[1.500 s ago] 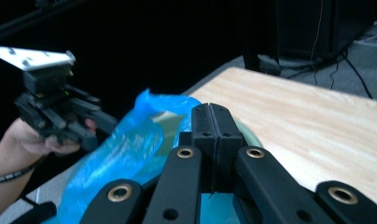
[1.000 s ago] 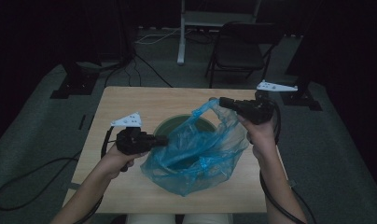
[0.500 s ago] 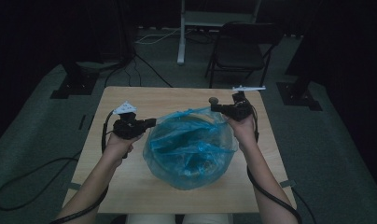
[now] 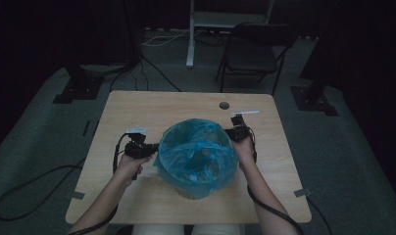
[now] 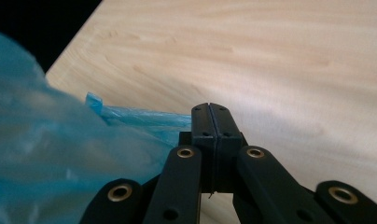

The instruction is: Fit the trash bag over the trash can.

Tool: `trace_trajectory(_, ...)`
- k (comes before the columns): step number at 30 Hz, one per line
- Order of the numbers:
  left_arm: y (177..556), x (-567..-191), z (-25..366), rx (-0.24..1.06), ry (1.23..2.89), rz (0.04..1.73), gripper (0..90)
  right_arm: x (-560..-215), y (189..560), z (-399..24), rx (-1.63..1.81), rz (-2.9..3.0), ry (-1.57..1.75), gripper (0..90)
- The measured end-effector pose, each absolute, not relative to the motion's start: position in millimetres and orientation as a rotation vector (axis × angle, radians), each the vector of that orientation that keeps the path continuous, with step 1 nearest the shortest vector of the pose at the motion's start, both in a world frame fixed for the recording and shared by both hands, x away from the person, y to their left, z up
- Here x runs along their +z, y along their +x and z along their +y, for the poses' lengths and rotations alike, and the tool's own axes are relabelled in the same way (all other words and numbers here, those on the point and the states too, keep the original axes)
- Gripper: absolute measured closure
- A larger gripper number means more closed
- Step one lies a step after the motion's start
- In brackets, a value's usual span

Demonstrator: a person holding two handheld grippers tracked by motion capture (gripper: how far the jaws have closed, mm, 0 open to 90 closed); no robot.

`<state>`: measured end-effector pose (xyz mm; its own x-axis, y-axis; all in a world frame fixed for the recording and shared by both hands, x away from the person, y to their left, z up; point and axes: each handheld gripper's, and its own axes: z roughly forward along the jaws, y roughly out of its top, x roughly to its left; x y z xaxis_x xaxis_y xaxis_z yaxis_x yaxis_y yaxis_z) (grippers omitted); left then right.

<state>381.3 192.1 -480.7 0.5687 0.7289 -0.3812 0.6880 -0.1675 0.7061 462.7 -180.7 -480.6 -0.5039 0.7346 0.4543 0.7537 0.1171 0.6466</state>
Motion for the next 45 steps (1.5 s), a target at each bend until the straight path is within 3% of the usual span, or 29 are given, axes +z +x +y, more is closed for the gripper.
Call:
trace_trajectory(8, 370, -501, 194, 0.020, 1.898, 1.153, 88.2, -516, 450, -183, -1.303, -2.315, -1.551, 89.2)
trace_trajectory(10, 368, -500, 196, 0.045, 1.885, 1.155, 77.8, -516, 448, -184, -1.297, -2.321, -1.561, 83.1)
trace_trajectory(13, 363, -493, 204, 0.105, 1.892, 1.172, 60.5, -505, 444, -194, -1.328, -2.331, -1.582, 65.3)
trace_trajectory(16, 356, -484, 223, 0.154, 1.849, 1.204, 48.6, -489, 441, -215, -1.367, -2.327, -1.622, 55.5)
trace_trajectory(20, 344, -472, 251, 0.170, 1.767, 1.209, 40.6, -466, 434, -246, -1.440, -2.300, -1.689, 50.5)
trace_trajectory(24, 326, -458, 262, 0.174, 1.747, 1.143, 40.5, -447, 429, -268, -1.500, -2.269, -1.721, 45.2)
trace_trajectory(28, 312, -444, 255, 0.164, 1.759, 1.037, 40.4, -441, 434, -275, -1.471, -2.246, -1.767, 44.6)
trace_trajectory(32, 299, -428, 241, 0.135, 1.786, 0.906, 37.9, -421, 424, -273, -1.648, -2.131, -1.697, 44.7)
trace_trajectory(39, 296, -411, 222, 0.121, 1.831, 0.781, 34.9, -364, 378, -220, -1.803, -2.196, -1.241, 41.9)
trace_trajectory(45, 298, -414, 217, 0.075, 1.844, 0.760, 39.0, -358, 353, -182, -1.665, -2.310, -0.975, 41.7)
